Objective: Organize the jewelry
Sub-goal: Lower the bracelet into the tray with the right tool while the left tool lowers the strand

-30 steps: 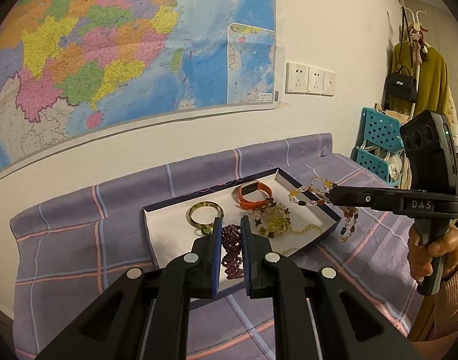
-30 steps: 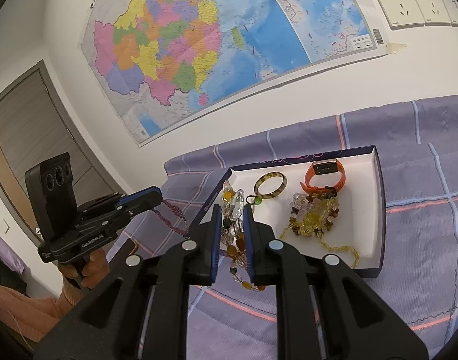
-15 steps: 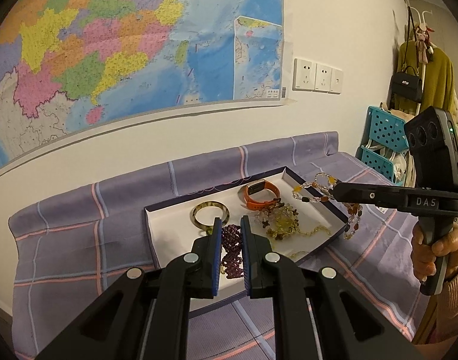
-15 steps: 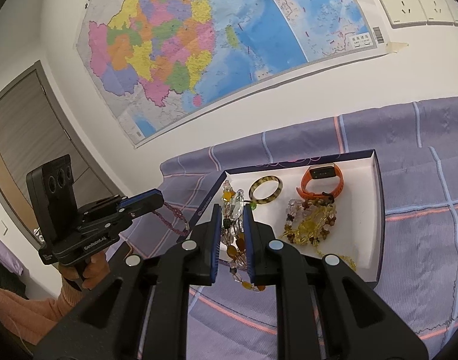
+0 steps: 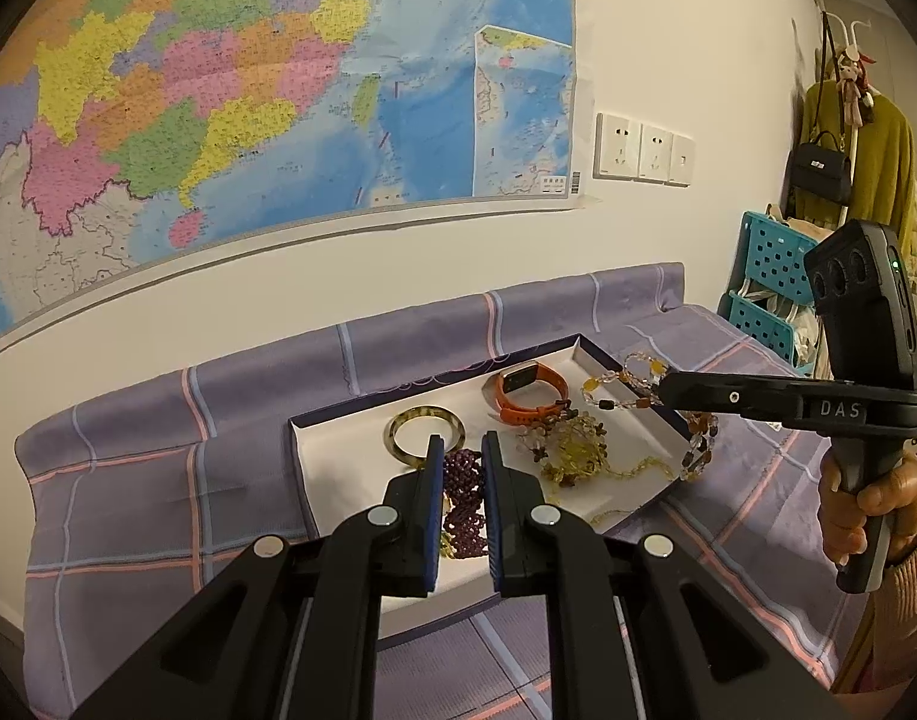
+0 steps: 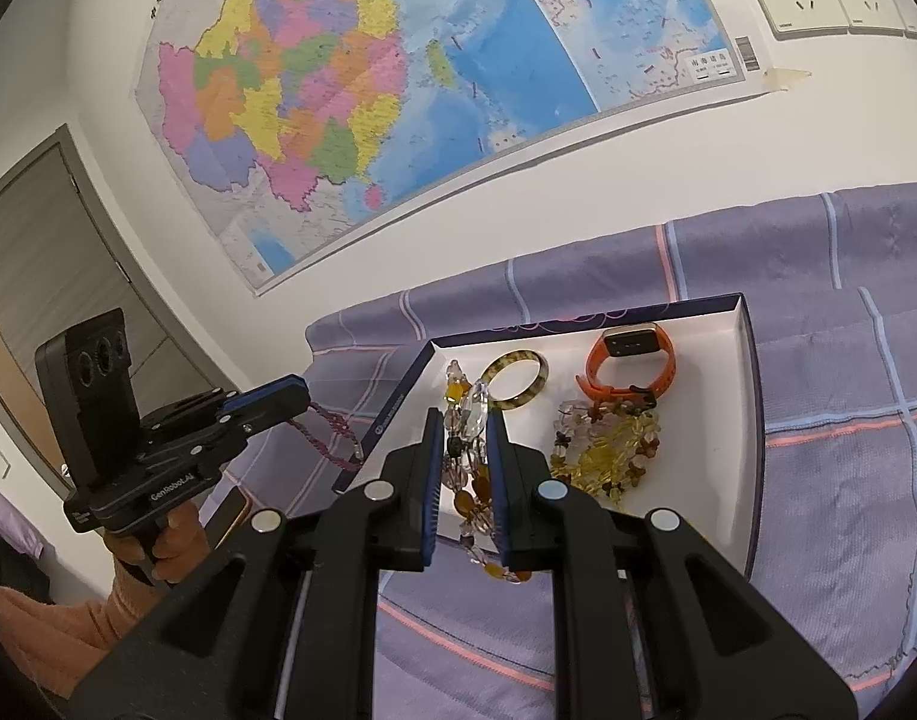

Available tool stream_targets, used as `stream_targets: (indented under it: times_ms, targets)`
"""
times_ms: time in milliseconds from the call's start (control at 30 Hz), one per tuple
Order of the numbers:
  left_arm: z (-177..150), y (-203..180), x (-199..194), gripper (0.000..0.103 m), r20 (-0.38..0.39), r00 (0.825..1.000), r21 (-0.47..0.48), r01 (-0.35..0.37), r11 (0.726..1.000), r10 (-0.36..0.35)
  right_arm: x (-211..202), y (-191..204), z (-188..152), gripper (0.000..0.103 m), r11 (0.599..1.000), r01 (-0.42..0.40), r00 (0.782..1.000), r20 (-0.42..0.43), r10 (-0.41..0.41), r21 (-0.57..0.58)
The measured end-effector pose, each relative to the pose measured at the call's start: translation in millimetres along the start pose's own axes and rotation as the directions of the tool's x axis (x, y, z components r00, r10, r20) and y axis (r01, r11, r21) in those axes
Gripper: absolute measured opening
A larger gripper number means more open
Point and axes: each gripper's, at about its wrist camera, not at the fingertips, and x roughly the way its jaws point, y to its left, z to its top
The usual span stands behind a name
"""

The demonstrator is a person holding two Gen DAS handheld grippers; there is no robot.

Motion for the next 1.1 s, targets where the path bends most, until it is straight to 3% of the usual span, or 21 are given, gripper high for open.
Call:
stream_targets:
  times_ms: [1100]
  targets:
    - [-1.7,5.5,28.4,0.011,-0.051,0.999,-0.026,-0.004,1.000,0.002,13.5,-13.5,0.5,0.015,1.000,0.014,1.000,-0.022,-0.013,0.023]
